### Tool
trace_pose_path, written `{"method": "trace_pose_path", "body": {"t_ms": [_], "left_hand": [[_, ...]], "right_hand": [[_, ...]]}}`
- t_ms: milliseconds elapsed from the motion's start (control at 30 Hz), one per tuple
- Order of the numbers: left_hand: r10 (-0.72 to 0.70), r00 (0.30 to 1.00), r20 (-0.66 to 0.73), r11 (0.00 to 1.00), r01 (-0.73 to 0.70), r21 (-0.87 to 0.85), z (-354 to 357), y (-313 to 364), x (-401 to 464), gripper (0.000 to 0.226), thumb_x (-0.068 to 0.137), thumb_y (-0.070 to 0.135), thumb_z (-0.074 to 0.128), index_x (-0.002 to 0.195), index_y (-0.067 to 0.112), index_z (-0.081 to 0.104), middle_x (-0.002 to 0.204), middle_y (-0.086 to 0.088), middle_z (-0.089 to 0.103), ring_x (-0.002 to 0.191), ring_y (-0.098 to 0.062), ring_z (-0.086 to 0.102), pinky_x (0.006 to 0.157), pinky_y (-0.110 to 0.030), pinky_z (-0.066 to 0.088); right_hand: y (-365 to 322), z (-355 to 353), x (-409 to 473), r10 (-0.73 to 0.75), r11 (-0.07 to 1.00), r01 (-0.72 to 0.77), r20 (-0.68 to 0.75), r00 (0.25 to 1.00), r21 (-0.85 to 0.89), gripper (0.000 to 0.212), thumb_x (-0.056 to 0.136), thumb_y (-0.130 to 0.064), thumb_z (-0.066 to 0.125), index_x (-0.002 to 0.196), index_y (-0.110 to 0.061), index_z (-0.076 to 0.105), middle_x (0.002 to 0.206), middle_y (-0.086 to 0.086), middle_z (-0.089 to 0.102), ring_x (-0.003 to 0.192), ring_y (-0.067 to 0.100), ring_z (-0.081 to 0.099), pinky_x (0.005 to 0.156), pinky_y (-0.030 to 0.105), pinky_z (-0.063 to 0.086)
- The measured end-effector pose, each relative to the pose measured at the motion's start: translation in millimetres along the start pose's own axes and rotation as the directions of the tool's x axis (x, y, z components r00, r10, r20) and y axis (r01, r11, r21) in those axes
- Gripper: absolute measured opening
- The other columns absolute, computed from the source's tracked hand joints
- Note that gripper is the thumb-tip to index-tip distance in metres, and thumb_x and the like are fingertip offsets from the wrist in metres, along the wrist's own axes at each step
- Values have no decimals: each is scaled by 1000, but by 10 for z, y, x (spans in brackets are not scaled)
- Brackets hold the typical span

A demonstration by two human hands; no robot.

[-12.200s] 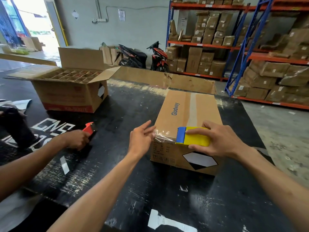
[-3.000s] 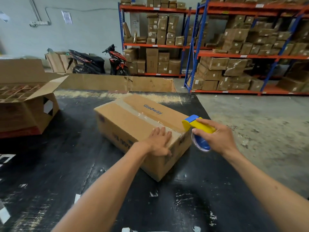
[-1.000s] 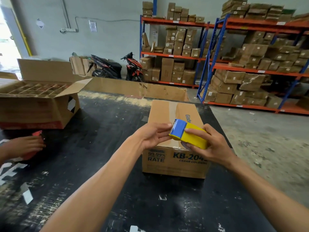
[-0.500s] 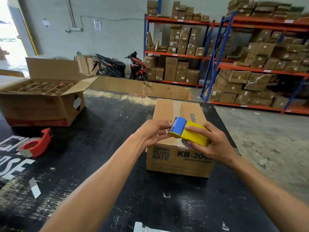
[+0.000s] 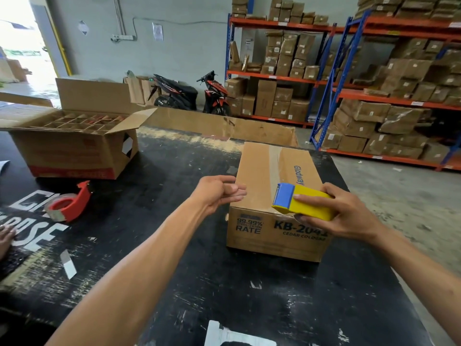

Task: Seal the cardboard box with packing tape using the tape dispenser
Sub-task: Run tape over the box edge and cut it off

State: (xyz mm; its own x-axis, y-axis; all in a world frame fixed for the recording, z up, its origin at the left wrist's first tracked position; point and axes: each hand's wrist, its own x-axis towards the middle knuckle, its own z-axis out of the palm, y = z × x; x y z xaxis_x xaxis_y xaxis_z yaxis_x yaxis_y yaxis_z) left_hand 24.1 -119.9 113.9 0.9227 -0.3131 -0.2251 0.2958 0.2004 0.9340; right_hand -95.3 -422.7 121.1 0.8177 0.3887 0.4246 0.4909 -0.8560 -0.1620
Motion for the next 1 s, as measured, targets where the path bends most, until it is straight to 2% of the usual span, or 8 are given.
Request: {"method": "trace_pose_path", "body": {"t_ms": [167,233,400,600,833,900,967,1000], "left_hand": [[317,944,-90,871,-253,421,14,-434,-87,40,96,6,61,136,10,56,114,2,74,103,-6,68,73,-11,51],[398,910,-115,794,-279,540,5,-536,-100,41,98,12,59,138,15,55,120,7,71,111,-4,63,86,-13,49],[378,912,-160,807,-240,539,16,-708,-53,49,97,15,61,144,9,48,128,3,67,133,-11,49,116,-37,35],[348,917,-196,837,-210,505,39,-829,4,48,97,9,60,144,9,48,132,2,65,127,-5,54,101,-10,33],[297,914,-276,910,-184,370,-183,-852,128,80,88,16,74,155,19,30,160,-6,29,144,-22,35,113,-40,34],[596,774,-215,687,-352,636,-154,-879,71,63,93,5,63,151,14,39,159,-7,32,144,-22,34,118,-37,30],[850,484,207,126,-569,813,-76,-981,90,55,93,-5,53,146,4,44,157,-12,37,144,-26,35,120,-42,27],[816,367,446,-148,-614,775,-45,-1040,169,53,93,-4,51,145,1,45,155,-15,38,144,-28,35,119,-45,27]], "right_hand": [[28,141,71,5,996,8,148,989,-87,56,86,-65,55,140,-59,43,100,-3,49,82,14,53,67,18,41],[-8,158,122,14,990,13,188,982,-138,56,84,-65,52,139,-60,44,98,-6,46,80,12,51,66,21,43],[-25,113,142,41,982,8,254,966,-189,57,81,-67,49,137,-61,44,93,-5,45,70,12,48,58,26,45],[-70,148,166,41,962,37,278,960,-269,57,80,-61,59,137,-55,51,94,-4,47,68,11,45,58,23,37],[-132,126,261,73,956,24,315,946,-292,54,86,-59,61,139,-55,48,96,-5,43,77,12,46,65,23,34],[-128,124,288,73,957,27,329,941,-290,55,87,-57,63,139,-56,47,96,-6,43,78,12,47,63,20,32],[-125,124,310,78,955,28,341,937,-294,55,87,-58,63,139,-58,46,95,-7,43,78,11,47,59,14,27],[-119,128,320,78,956,27,342,937,-293,54,86,-59,62,138,-58,46,94,-7,43,78,11,47,59,12,24]]}}
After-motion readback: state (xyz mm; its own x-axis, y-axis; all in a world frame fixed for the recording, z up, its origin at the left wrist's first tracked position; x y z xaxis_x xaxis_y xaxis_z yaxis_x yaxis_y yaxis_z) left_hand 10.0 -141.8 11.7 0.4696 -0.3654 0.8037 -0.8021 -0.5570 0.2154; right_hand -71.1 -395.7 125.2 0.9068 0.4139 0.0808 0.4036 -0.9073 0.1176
